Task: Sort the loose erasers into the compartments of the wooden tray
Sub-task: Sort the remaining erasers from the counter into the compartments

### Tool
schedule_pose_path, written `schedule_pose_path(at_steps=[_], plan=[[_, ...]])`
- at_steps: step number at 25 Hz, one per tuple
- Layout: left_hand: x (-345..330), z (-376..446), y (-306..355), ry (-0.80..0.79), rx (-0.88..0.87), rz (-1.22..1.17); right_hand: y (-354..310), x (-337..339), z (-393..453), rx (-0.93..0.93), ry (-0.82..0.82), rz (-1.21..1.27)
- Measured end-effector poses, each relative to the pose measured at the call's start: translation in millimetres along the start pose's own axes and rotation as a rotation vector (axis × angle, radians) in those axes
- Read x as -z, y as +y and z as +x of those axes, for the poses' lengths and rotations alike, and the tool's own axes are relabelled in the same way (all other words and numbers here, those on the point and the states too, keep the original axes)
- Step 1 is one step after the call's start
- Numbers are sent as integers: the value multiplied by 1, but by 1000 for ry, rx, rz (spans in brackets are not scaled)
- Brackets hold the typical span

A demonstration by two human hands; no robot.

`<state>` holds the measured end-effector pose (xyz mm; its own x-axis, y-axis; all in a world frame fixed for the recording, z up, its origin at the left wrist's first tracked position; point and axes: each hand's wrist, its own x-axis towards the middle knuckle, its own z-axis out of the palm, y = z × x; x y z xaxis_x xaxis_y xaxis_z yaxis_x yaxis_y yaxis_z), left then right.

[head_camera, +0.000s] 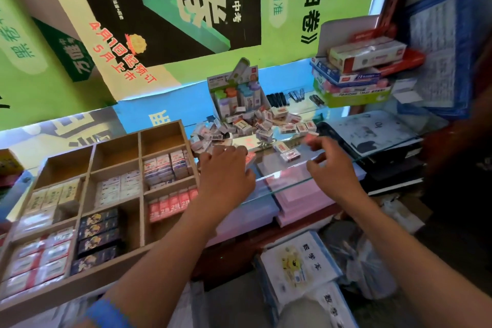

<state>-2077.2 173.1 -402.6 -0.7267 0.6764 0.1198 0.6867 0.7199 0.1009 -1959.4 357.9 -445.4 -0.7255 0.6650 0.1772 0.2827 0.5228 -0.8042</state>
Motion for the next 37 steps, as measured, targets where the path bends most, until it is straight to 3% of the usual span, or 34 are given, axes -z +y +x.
schedule_pose_path(at_steps=[4, 10, 16, 18, 28, 37], plan=[[-14, 28, 2, -59, 28, 120, 3, 3, 11, -24, -42, 114], [15, 8, -25, 151, -138, -377, 6, 5, 9, -69, -2, 331], [75, -58, -146, -128, -389, -357, 2, -8, 8, -88, 54, 261], [81, -63, -158, -208, -467, -277, 3, -2, 8, -114, 98, 243], [85, -73, -153, -434, -489, -41, -41, -32, -23, -67, 130, 161], [68, -89, -152, -263, -279, -273, -90, -55, -31, 55, 16, 165]])
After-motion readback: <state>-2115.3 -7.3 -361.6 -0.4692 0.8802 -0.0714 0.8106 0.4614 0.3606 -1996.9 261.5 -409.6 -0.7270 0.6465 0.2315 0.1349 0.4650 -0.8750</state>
